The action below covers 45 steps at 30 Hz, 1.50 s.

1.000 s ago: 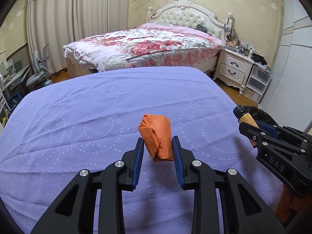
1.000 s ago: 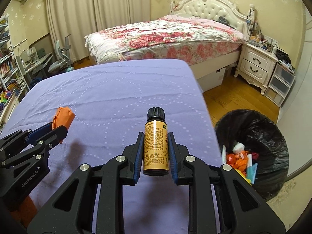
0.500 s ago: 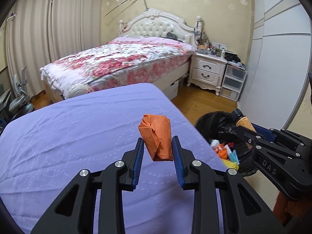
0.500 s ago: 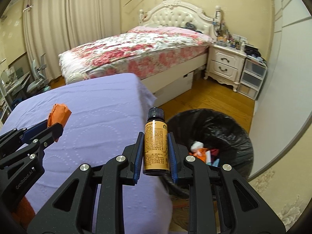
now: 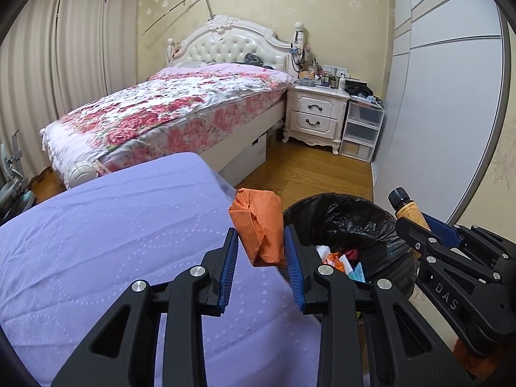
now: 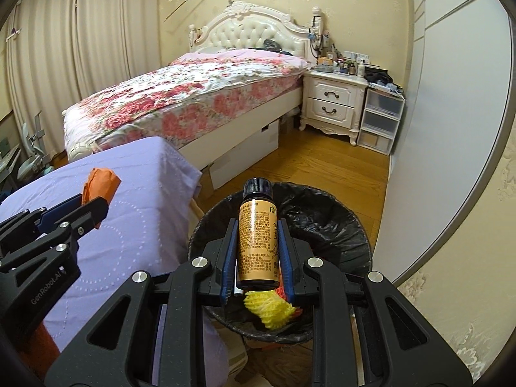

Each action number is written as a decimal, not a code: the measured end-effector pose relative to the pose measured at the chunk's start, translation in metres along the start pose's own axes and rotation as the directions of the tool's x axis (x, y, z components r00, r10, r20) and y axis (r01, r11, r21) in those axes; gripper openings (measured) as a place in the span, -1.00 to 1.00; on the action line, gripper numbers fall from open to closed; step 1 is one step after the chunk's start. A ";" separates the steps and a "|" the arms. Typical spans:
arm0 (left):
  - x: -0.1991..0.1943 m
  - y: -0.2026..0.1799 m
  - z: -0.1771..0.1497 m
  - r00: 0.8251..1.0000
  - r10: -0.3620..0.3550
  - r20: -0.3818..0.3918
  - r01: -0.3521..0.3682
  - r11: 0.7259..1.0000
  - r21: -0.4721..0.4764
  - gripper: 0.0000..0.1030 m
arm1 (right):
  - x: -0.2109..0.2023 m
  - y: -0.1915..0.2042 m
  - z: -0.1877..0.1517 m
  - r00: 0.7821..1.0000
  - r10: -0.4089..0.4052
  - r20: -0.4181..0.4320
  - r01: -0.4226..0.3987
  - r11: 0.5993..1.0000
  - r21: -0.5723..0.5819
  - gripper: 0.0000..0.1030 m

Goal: Collect trash

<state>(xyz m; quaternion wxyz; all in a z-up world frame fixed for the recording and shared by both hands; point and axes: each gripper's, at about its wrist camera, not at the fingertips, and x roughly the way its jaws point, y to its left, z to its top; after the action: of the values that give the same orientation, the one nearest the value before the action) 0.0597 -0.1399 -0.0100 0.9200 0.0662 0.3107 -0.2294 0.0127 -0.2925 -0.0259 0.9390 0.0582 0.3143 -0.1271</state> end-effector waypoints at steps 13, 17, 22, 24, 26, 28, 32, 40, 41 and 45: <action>0.049 -0.029 0.019 0.999 -0.013 -0.039 0.015 0.998 0.054 -0.41 | 0.033 -0.023 0.005 0.998 -0.050 -0.023 0.052 0.997 0.058 -0.55; 0.058 -0.033 0.021 0.999 -0.009 -0.040 0.012 0.998 0.062 -0.41 | 0.042 -0.029 0.008 0.998 -0.060 -0.033 0.062 0.995 0.079 -0.54; 0.066 -0.037 0.023 0.999 -0.011 -0.046 0.014 0.997 0.072 -0.40 | 0.051 -0.033 0.009 0.997 -0.064 -0.049 0.068 0.994 0.087 -0.54; 0.067 -0.037 0.023 0.999 -0.002 -0.049 0.005 0.997 0.075 -0.32 | 0.052 -0.033 0.009 0.996 -0.074 -0.047 0.078 0.993 0.090 -0.44; 0.067 -0.036 0.021 0.999 0.015 -0.047 -0.012 0.998 0.068 0.19 | 0.052 -0.035 0.009 0.995 -0.086 -0.041 0.090 0.991 0.102 -0.21; 0.064 -0.034 0.021 0.999 0.019 -0.036 -0.017 0.998 0.053 0.31 | 0.050 -0.039 0.008 0.995 -0.092 -0.037 0.096 0.989 0.114 -0.21; 0.058 -0.032 0.021 0.999 0.026 -0.025 -0.024 0.998 0.050 0.43 | 0.047 -0.041 0.008 0.994 -0.107 -0.033 0.110 0.987 0.118 0.02; 0.039 -0.022 0.022 0.997 0.077 -0.001 -0.077 0.996 0.037 0.55 | 0.033 -0.034 0.008 0.992 -0.126 -0.008 0.126 0.987 0.100 0.33; 0.036 -0.021 0.020 0.996 0.084 -0.001 -0.084 0.996 0.037 0.56 | 0.032 -0.033 0.008 0.992 -0.126 -0.007 0.126 0.987 0.099 0.40; 0.023 -0.011 0.015 0.994 0.106 0.002 -0.106 0.994 0.029 0.58 | 0.023 -0.027 0.002 0.992 -0.127 -0.004 0.127 0.988 0.087 0.51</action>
<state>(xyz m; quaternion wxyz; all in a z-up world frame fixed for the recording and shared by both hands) 0.0787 -0.1625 -0.0117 0.9300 0.0958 0.3032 -0.1845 0.0244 -0.3235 -0.0389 0.9258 0.0790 0.3108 -0.2001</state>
